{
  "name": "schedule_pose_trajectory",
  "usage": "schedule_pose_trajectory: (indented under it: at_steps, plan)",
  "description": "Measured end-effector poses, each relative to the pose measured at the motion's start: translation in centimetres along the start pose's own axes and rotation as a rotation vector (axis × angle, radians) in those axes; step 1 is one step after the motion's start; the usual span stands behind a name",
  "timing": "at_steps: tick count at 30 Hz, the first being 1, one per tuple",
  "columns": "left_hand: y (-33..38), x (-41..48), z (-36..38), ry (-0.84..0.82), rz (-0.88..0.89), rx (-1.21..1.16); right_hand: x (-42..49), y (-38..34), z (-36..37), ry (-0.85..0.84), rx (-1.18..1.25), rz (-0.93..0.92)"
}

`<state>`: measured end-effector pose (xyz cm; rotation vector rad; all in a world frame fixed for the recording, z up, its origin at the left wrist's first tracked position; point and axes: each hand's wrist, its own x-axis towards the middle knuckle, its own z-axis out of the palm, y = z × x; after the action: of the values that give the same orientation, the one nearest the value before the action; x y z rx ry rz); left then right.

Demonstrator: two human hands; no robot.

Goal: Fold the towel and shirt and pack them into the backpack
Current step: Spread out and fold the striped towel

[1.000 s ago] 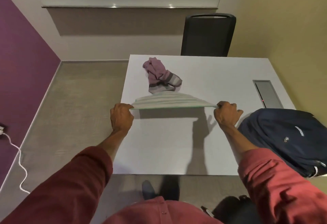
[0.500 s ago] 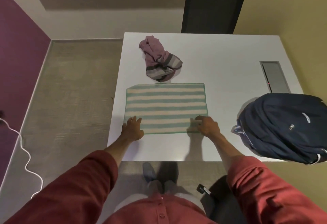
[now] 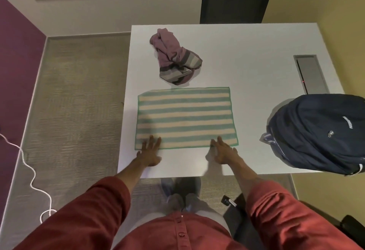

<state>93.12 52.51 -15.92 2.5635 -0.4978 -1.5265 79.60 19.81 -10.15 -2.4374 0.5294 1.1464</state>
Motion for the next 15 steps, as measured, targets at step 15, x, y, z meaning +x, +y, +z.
schedule_pose_trajectory:
  at_steps: [15]
  plan:
    - [-0.6, -3.4, 4.4, 0.097, -0.033, 0.059, 0.1, -0.6, 0.6, 0.176, -0.039, 0.229]
